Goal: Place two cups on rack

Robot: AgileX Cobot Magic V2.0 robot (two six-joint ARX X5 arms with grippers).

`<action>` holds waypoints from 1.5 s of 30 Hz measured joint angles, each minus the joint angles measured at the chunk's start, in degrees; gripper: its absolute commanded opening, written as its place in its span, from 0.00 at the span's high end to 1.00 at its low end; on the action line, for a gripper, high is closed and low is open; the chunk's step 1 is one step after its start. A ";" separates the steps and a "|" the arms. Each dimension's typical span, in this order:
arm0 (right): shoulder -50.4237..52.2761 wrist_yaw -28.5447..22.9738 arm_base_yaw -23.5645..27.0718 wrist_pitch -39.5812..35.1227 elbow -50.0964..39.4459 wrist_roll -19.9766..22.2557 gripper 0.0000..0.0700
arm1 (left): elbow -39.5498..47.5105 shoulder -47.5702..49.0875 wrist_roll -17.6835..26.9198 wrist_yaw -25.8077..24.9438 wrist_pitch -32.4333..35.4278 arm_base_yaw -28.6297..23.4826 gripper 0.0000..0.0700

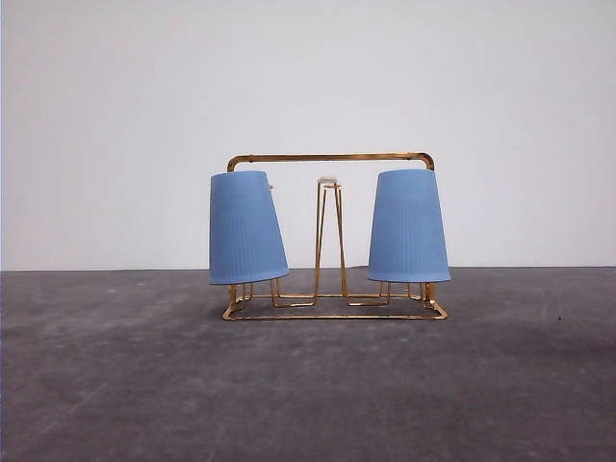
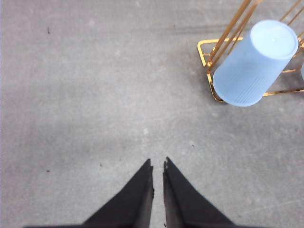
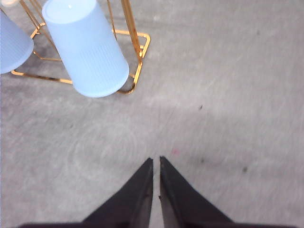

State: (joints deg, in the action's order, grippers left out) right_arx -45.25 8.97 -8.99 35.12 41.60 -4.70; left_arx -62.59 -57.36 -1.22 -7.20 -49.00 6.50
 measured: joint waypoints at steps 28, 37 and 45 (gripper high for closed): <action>0.00 0.00 0.00 -6.19 0.00 -0.71 0.98 | 43.26 36.81 -0.07 3.27 29.23 -5.89 0.98; 0.00 0.00 0.00 -6.20 0.00 -0.71 0.98 | 59.81 52.83 -4.65 3.26 37.21 -6.67 0.98; 0.00 0.00 0.00 -6.21 0.00 -0.71 0.98 | 60.94 57.11 -5.06 3.34 38.73 -6.68 0.98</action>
State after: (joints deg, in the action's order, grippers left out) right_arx -45.25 8.97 -8.99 28.91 41.60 -5.41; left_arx -1.65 -0.26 -6.28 -3.86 -10.27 -0.18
